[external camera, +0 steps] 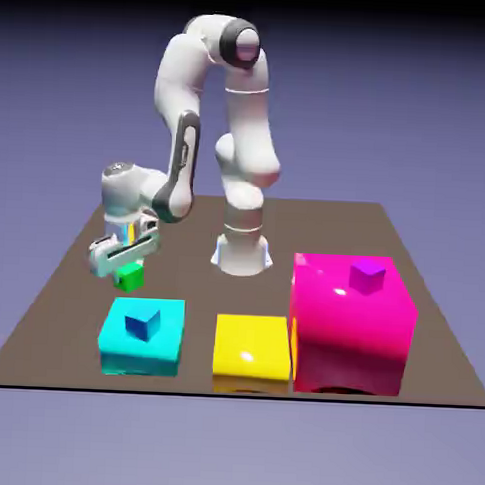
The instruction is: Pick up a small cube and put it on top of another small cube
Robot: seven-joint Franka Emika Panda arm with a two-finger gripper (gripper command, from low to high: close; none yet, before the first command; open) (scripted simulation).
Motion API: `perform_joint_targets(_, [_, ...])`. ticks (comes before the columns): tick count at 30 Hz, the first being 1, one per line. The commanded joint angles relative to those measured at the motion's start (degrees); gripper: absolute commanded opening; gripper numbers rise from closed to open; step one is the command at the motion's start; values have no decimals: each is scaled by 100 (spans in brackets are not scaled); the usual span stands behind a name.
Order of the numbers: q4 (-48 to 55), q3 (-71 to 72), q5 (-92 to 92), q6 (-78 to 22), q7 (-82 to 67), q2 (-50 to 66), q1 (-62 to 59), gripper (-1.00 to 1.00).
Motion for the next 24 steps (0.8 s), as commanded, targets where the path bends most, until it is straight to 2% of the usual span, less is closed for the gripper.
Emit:
perform_joint_targets(1, [208, 105, 20, -187, -62, -75, -77, -100])
perform_joint_targets(5, [1038, 551, 79, -929, -199, -332, -18, -100])
perform_joint_targets(15, [2813, 1875, -206, -2900, 2074, 49, 412, -100])
perform_joint_targets(20, [2515, 1681, -814, -1920, 2503, 849, 608, -100])
perform_joint_targets(21, [2515, 1680, -814, -1920, 2503, 849, 608, 100])
perform_joint_targets(24, [2666, 1779, -505, -2417, 2286, 443, 508, 100])
